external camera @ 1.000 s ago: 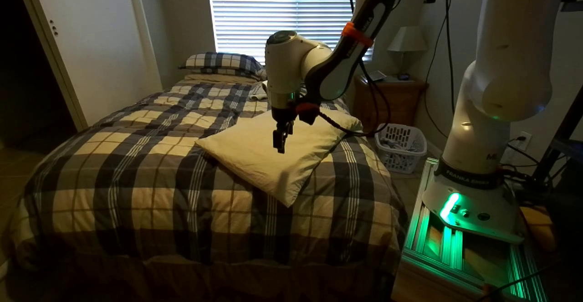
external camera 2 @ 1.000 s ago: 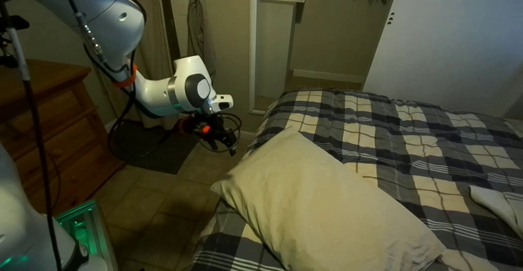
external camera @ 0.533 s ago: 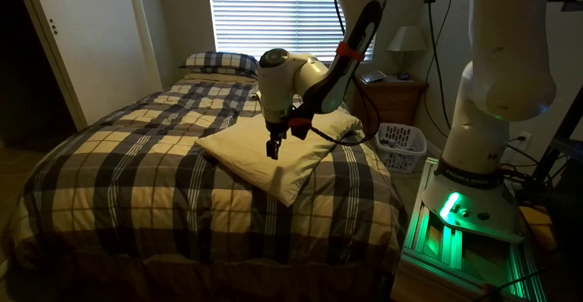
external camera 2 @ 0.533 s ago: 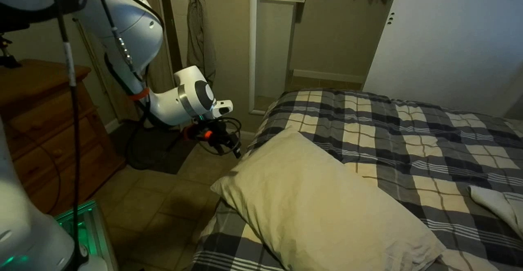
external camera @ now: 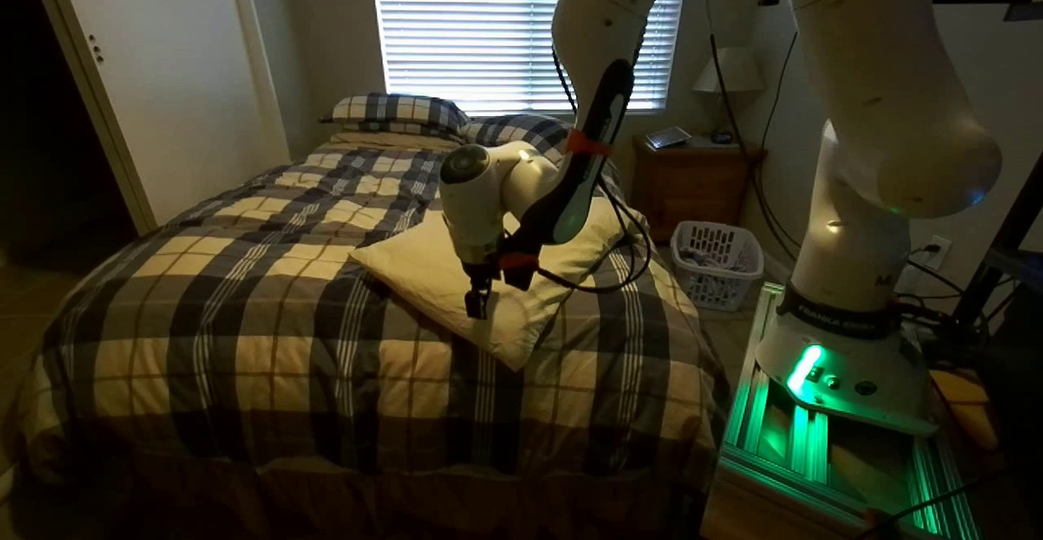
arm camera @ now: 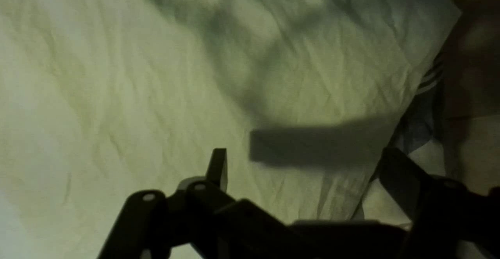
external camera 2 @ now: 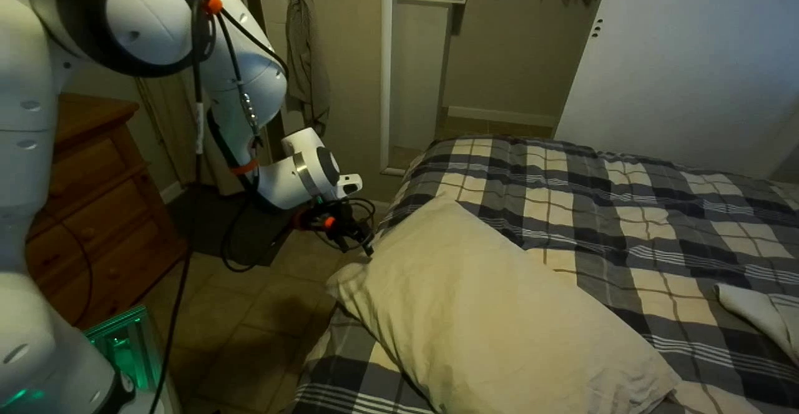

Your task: Flip the white pillow over.

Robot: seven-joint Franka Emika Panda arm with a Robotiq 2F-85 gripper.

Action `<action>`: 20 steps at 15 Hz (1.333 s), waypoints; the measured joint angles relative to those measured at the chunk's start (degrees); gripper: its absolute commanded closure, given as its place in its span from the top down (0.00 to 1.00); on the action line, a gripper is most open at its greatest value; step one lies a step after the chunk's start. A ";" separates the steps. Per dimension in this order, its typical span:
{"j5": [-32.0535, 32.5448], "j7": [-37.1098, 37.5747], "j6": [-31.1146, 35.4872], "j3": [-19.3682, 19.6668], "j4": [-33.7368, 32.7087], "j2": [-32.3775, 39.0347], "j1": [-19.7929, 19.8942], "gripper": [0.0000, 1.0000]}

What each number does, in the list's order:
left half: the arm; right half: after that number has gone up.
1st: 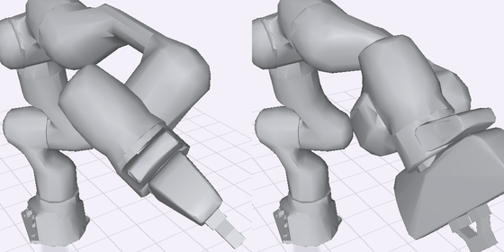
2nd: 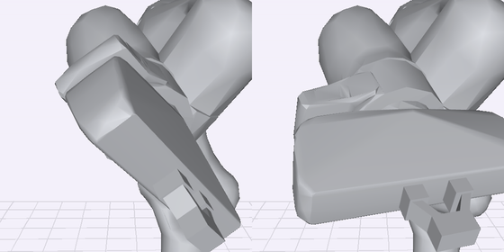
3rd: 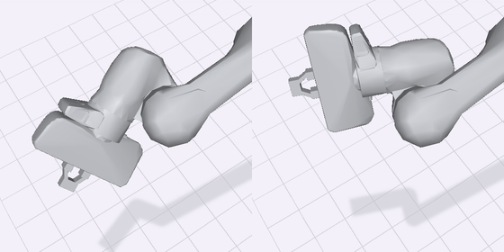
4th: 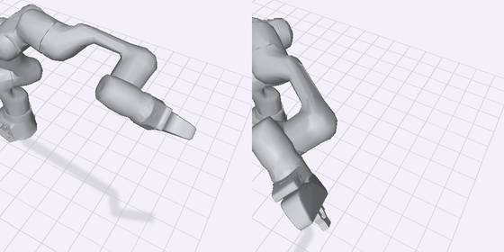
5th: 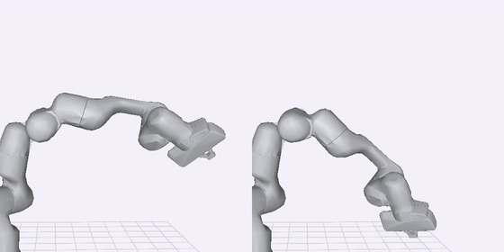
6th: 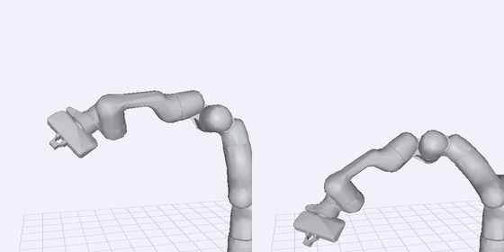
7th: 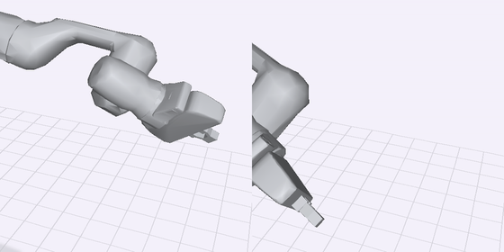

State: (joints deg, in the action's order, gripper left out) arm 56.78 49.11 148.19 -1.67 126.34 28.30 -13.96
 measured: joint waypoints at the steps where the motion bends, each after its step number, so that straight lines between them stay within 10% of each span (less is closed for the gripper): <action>1: 0.34 0.10 0.00 0.39 -1.13 1.49 -0.46 1.00; 7: 0.76 1.06 -0.02 2.22 -7.11 9.08 -2.73 1.00; 8: 0.76 1.12 -0.02 2.42 -7.82 10.00 -2.90 0.79; 20: -0.75 0.10 -1.24 2.42 -9.72 11.54 -2.50 0.01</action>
State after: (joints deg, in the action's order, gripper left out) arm 56.03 49.21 146.95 0.75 116.63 39.84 -16.46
